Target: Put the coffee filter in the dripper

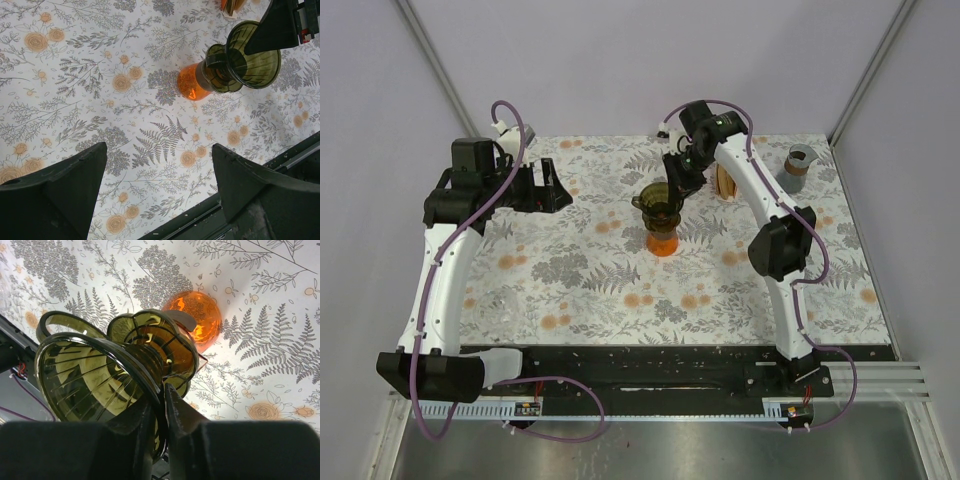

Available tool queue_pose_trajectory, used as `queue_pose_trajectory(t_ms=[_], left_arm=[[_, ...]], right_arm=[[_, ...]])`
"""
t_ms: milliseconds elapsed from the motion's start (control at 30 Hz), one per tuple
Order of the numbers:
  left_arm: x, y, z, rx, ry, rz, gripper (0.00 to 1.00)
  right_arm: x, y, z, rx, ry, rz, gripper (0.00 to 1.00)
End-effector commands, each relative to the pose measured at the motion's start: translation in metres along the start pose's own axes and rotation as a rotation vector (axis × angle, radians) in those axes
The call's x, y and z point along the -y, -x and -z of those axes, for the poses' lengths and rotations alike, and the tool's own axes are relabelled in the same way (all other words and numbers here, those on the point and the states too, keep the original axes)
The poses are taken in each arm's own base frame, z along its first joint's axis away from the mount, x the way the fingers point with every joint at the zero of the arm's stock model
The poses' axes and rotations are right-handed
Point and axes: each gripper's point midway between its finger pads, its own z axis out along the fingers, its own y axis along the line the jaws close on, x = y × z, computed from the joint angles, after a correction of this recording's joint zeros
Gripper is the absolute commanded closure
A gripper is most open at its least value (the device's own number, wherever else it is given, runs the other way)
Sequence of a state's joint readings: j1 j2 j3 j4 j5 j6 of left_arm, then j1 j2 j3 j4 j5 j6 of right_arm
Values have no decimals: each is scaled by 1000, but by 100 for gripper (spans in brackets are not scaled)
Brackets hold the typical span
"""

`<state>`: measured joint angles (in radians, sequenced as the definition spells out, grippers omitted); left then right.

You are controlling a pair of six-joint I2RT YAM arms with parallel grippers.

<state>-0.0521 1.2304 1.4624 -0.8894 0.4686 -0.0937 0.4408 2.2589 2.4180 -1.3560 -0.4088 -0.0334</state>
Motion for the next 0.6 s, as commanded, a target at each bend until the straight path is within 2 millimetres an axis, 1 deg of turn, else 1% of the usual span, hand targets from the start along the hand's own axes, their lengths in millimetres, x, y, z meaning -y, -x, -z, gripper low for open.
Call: queue_pose_trajectory(t_ms=[0, 67, 167, 267, 367, 467, 567], left_arm=[[-1, 10, 6, 52, 10, -35, 11], [-1, 10, 5, 52, 12, -35, 11], [-1, 10, 5, 53, 7, -37, 11], [-1, 9, 4, 50, 4, -35, 11], [-2, 8, 3, 47, 8, -35, 11], [-4, 7, 2, 46, 13, -40, 11], [-7, 6, -1, 46, 25, -44, 11]], right_arm=[[-2, -29, 21, -91, -20, -30, 73], [-2, -29, 24, -86, -26, -29, 63], [-6, -24, 31, -58, -23, -19, 54], [-13, -16, 39, -16, -3, -2, 48], [-19, -4, 54, 49, -5, 18, 45], [-26, 8, 73, 126, -17, 44, 39], [-33, 22, 96, 219, -30, 81, 37]])
